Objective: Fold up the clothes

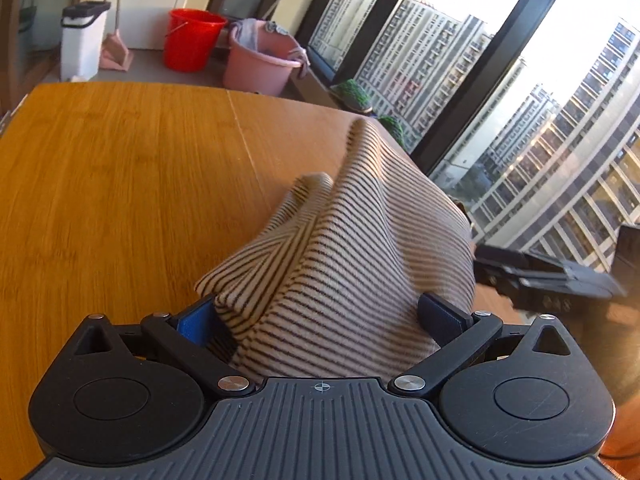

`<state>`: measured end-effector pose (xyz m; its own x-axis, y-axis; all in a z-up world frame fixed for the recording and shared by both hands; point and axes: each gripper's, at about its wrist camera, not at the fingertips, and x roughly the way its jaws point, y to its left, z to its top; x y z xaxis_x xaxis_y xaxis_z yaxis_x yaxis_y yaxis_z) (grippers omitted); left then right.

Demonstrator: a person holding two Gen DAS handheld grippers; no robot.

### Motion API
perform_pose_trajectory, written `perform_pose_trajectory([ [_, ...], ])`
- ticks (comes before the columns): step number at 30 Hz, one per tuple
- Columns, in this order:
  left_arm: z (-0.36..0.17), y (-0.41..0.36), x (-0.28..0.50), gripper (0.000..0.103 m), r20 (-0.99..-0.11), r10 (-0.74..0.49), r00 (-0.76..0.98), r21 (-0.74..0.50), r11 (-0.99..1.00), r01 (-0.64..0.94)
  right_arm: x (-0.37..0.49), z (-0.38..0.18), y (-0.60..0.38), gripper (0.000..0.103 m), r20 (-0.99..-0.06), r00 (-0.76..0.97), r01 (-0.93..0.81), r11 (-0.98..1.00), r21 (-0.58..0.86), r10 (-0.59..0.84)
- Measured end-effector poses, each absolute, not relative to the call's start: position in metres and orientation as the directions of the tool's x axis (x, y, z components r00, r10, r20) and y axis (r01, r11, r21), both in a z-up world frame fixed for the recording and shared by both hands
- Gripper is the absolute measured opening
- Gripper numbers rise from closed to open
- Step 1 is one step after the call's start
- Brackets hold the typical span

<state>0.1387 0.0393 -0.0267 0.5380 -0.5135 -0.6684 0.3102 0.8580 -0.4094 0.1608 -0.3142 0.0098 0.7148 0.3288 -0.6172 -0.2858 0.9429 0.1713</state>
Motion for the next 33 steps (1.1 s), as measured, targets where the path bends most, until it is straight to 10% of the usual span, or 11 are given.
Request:
perform_pose_trajectory([
  [19, -0.004, 0.107, 0.115, 0.103, -0.437, -0.576, 0.691, -0.562, 0.775, 0.29, 0.149, 0.025, -0.274, 0.084, -0.559, 0.724, -0.429, 0.898, 0.094, 0.404],
  [33, -0.028, 0.087, 0.129, 0.103, -0.52, -0.581, 0.626, -0.523, 0.796, 0.305, 0.178, 0.007, -0.251, 0.096, -0.564, 0.625, -0.398, 0.842, 0.364, 0.54],
])
